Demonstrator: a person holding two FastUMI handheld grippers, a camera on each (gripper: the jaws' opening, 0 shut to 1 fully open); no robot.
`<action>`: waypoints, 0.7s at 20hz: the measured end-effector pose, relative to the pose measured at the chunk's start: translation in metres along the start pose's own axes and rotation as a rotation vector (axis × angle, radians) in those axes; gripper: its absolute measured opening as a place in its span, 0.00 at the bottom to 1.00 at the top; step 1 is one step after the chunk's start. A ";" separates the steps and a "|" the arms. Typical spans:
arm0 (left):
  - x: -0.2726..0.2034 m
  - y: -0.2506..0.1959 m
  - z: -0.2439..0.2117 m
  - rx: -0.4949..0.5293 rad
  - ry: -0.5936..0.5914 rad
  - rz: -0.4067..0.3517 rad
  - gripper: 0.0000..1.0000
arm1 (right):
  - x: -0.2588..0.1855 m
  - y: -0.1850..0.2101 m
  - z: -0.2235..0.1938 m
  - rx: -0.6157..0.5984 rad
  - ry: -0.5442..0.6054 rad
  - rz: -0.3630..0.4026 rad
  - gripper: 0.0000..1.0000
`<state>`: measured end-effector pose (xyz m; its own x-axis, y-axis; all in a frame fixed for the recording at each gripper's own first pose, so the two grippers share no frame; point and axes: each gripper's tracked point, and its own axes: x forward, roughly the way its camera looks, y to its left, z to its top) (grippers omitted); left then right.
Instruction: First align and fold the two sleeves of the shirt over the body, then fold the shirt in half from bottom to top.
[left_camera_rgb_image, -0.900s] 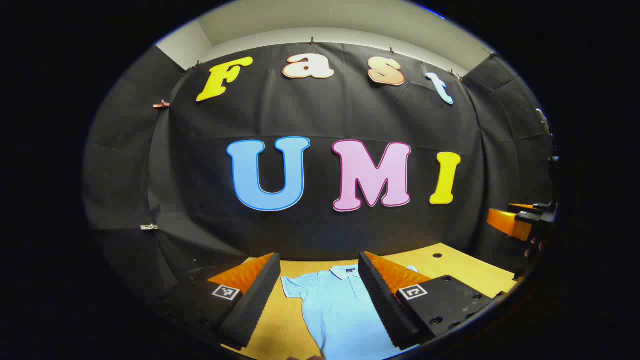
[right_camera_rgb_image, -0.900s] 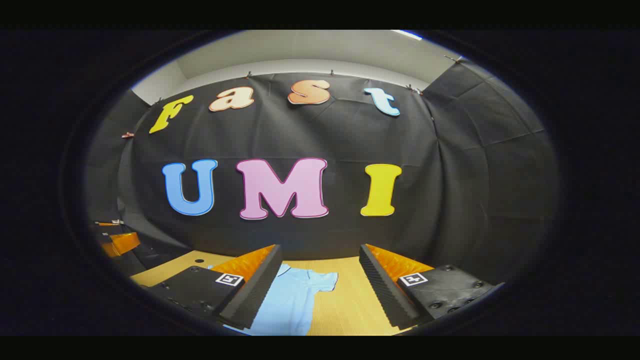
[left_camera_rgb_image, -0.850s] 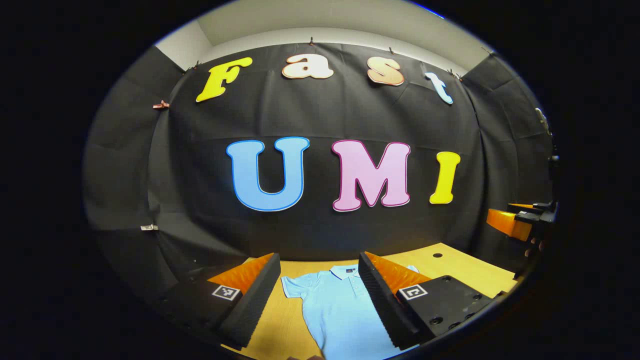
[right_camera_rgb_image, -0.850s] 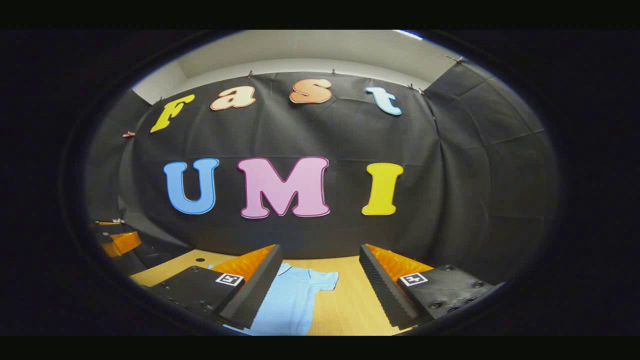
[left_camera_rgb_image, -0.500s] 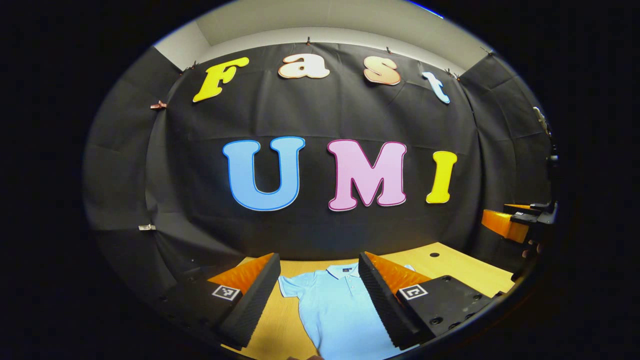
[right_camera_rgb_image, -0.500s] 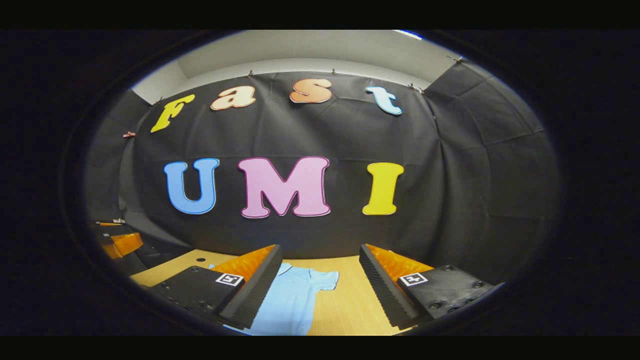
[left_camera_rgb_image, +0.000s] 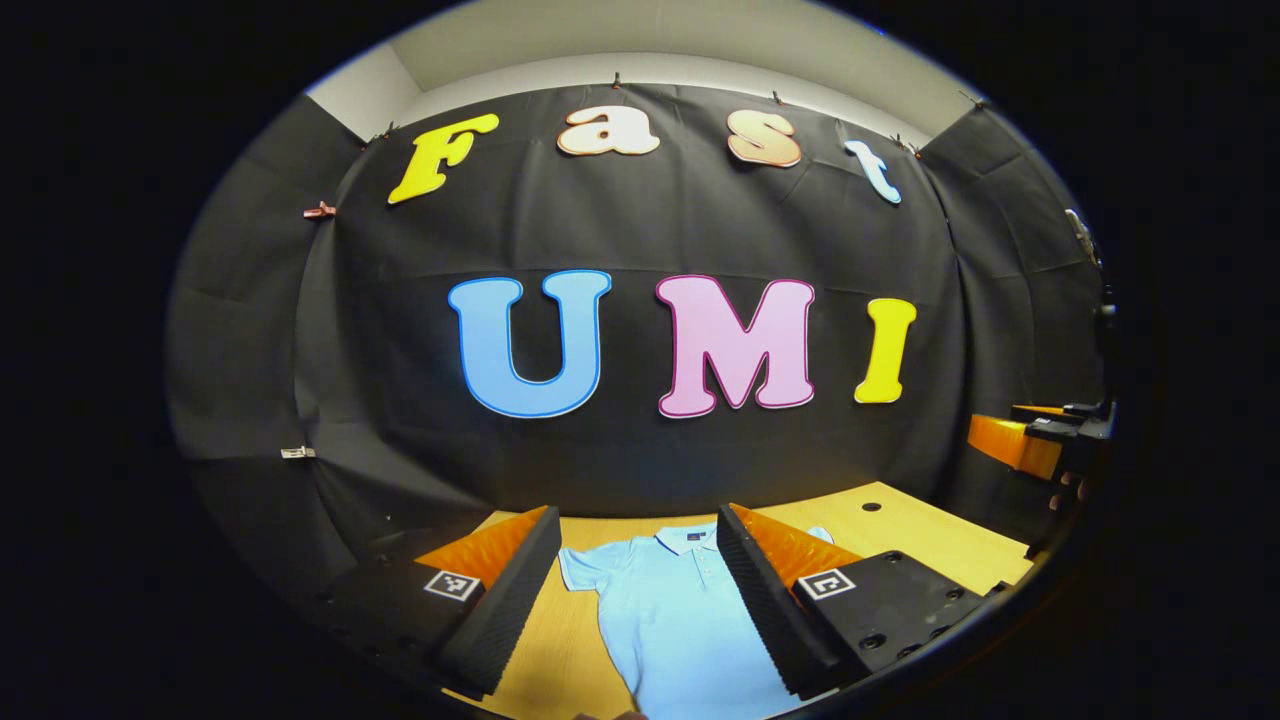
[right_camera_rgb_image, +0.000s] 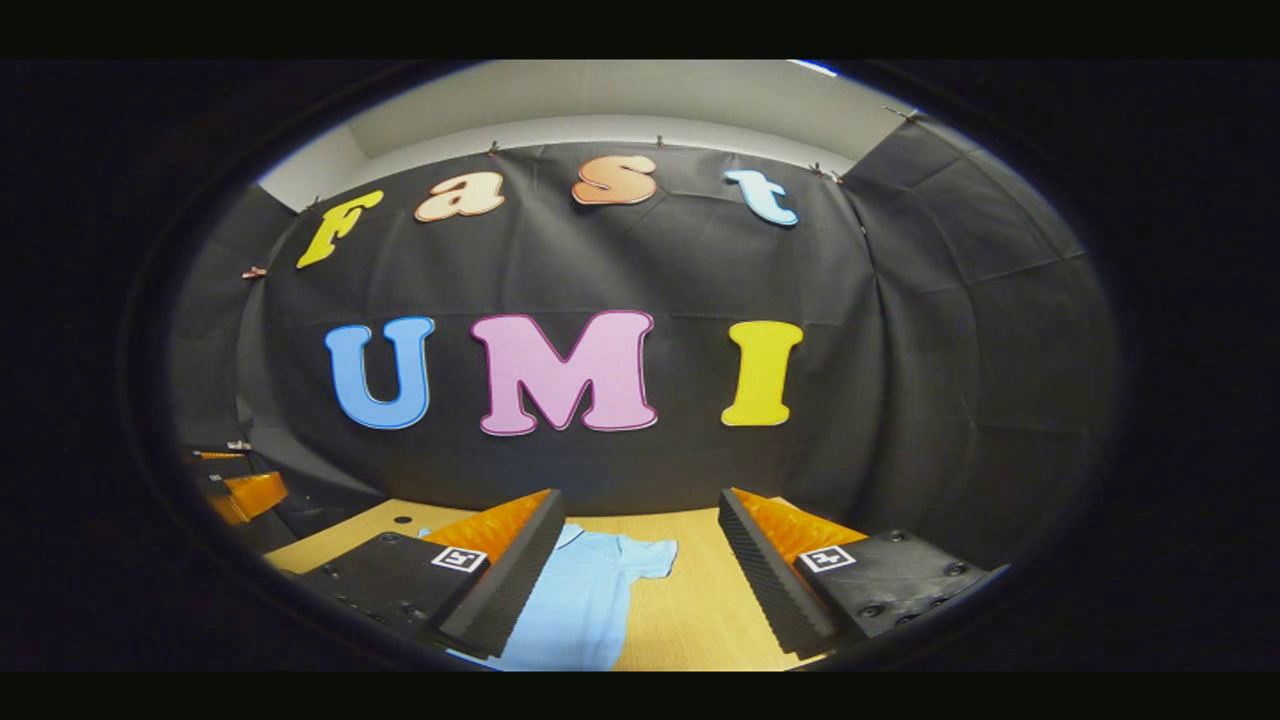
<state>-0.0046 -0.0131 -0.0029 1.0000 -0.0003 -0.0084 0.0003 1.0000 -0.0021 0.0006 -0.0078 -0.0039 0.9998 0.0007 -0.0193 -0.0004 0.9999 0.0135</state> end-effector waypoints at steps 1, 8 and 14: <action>0.000 0.000 0.000 0.000 0.000 0.000 0.99 | 0.002 -0.001 -0.002 -0.008 0.005 0.000 0.97; 0.009 -0.003 -0.003 0.031 0.013 0.006 1.00 | 0.052 -0.004 -0.036 -0.061 0.116 0.019 0.96; 0.028 0.007 -0.017 0.025 0.048 0.066 0.99 | 0.121 0.000 -0.076 -0.106 0.204 0.064 0.97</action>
<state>0.0230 -0.0058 -0.0198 0.9962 0.0663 -0.0558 -0.0650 0.9976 0.0247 0.1206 -0.0069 -0.0819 0.9731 0.0565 -0.2233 -0.0769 0.9935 -0.0840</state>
